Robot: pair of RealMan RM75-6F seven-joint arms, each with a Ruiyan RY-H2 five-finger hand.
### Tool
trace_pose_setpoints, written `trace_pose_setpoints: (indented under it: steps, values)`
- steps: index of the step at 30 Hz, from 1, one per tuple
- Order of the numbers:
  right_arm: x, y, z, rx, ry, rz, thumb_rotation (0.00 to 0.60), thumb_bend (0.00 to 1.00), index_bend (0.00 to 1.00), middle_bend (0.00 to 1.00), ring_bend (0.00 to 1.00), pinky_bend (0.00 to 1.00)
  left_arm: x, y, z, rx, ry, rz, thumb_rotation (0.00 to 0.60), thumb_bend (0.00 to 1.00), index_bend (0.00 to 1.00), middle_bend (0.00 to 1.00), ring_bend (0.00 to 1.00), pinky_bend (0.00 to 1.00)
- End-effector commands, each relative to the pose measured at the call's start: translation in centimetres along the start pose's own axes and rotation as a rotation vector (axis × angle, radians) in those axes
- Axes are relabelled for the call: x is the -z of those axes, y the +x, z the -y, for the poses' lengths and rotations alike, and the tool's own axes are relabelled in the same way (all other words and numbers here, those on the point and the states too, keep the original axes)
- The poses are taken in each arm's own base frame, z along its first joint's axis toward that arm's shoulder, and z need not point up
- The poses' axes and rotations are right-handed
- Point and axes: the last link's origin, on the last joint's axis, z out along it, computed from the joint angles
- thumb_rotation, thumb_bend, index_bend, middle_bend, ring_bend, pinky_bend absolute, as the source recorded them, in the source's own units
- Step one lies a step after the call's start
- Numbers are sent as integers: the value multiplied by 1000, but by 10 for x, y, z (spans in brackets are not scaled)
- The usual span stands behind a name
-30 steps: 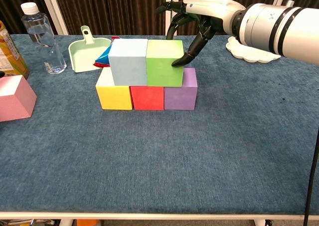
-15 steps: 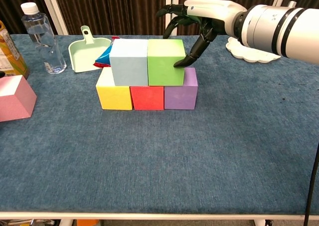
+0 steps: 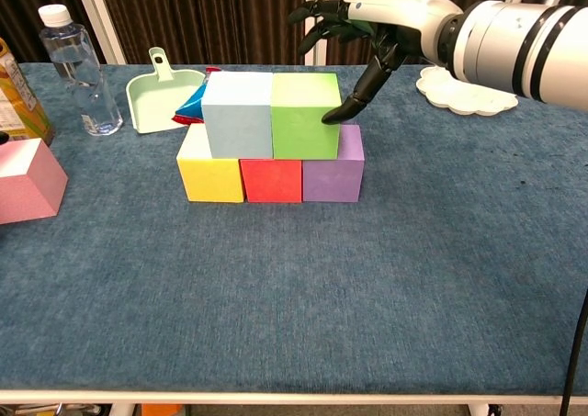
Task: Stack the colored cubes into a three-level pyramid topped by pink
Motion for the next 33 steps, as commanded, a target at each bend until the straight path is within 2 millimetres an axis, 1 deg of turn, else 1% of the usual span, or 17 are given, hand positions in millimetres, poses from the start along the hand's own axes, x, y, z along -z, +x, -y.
trace_pose_setpoints:
  steps: [1, 3, 7, 14, 19, 25, 30, 32, 33]
  values:
    - [1, 0, -1, 3, -7, -4, 600, 37, 0, 194, 0, 0, 1, 0, 0, 1, -1, 0, 600, 110, 94, 45, 0, 108]
    - [1, 0, -1, 3, -11, -8, 600, 37, 0, 251, 0, 0, 2, 1, 1, 1, -2, -1, 600, 110, 94, 45, 0, 108]
    - [1, 0, 2, -11, -7, -11, 600, 37, 0, 272, 0, 0, 3, 2, 1, 3, -3, -4, 600, 110, 95, 45, 0, 108]
    - [1, 5, 10, -24, 18, -25, 600, 32, 0, 243, 0, 0, 3, 2, 1, 2, -9, -2, 600, 109, 95, 45, 0, 108]
    - [3, 6, 8, -12, 10, -32, 600, 31, 0, 196, 0, 0, 4, -1, 2, -10, -9, 16, 600, 110, 94, 54, 0, 108]
    - [8, 16, 10, -32, 18, -85, 600, 31, 0, 169, 0, 0, 0, -11, -7, -40, -37, 63, 600, 110, 95, 133, 0, 108]
    - [16, 35, 10, -89, 27, -174, 600, 23, 0, 175, 0, 0, -3, -29, -19, -84, -74, 134, 600, 116, 95, 220, 0, 110]
    - [21, 43, 11, -124, 34, -209, 600, 19, 0, 185, 0, 0, -5, -38, -24, -104, -89, 178, 600, 129, 95, 231, 0, 114]
    - [24, 46, 11, -137, 37, -223, 600, 19, 0, 188, 0, 0, -6, -42, -26, -118, -97, 196, 600, 152, 95, 233, 0, 115]
